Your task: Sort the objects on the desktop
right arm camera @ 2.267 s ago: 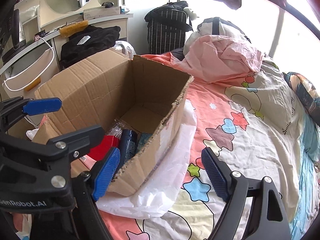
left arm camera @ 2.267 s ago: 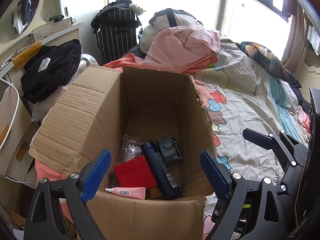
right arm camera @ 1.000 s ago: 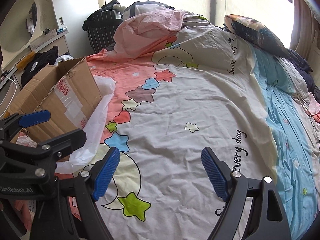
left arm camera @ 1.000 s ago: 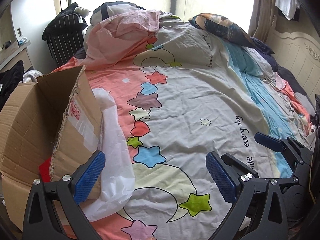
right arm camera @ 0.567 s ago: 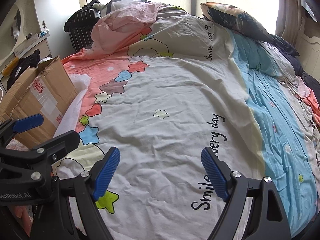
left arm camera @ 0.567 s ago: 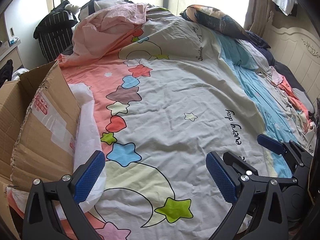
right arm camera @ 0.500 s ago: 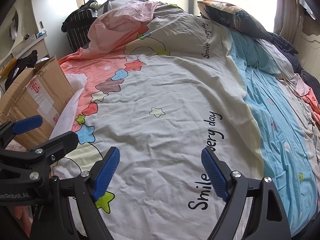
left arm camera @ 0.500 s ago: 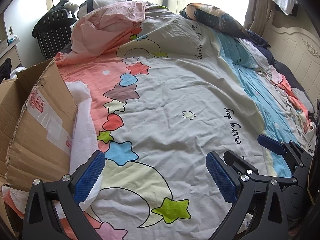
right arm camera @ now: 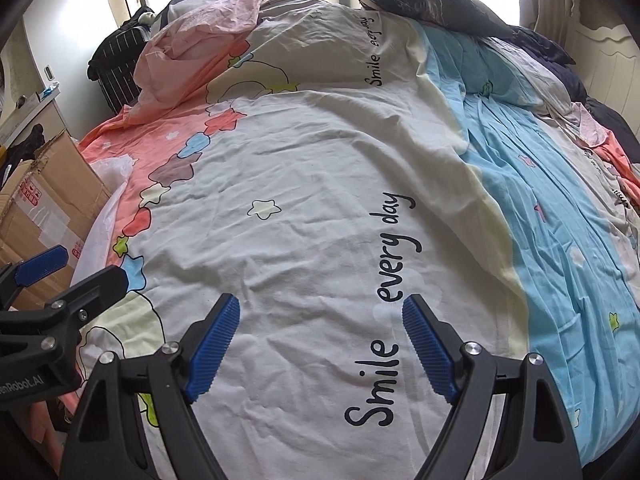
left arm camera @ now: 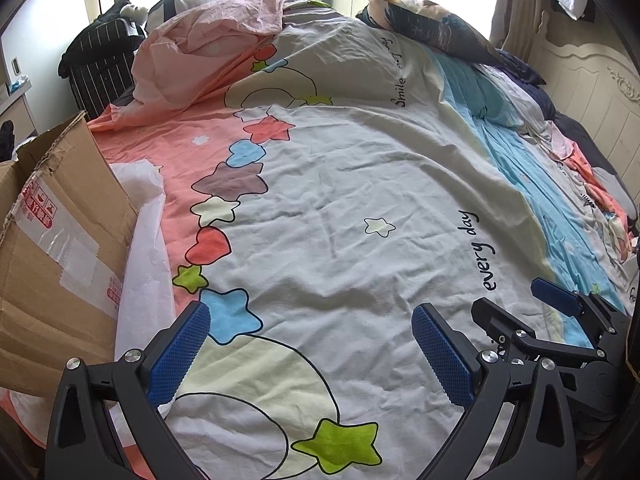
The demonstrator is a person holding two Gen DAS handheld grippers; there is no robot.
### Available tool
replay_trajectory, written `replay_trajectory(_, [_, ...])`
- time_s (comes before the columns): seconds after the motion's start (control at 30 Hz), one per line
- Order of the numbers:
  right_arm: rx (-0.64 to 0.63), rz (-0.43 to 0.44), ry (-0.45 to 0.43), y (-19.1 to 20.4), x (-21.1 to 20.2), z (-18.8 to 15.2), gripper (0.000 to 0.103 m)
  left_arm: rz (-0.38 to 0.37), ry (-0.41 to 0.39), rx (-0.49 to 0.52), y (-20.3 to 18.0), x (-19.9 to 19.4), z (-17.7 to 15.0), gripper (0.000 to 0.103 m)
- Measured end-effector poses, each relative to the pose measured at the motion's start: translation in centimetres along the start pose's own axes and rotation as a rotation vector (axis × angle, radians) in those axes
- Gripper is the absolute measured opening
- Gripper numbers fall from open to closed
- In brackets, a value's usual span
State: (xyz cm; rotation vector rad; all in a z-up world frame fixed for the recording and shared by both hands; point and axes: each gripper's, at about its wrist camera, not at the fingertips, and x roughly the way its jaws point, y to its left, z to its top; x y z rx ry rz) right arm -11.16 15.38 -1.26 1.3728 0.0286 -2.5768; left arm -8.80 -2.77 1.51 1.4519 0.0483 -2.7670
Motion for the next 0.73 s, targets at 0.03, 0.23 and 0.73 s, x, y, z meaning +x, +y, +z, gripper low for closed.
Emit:
replay_trajectory(0.03, [0.002,-0.004,0.001,-0.1,0.1,-0.1,0.081,0.000,0.003,0.005,-0.1,0.3,0.0,0.103])
replay_trajectory(0.23, [0.027,-0.008,0.015,-1.1,1.2,-0.3,0.081,0.019,0.015,0.042,-1.2,2.1,-0.2,0.103])
replay_trajectory(0.73, [0.046,-0.010,0.035,-1.7,2.4,-0.6,0.081,0.046,-0.008,0.054,-1.4,3.0,-0.1,0.103])
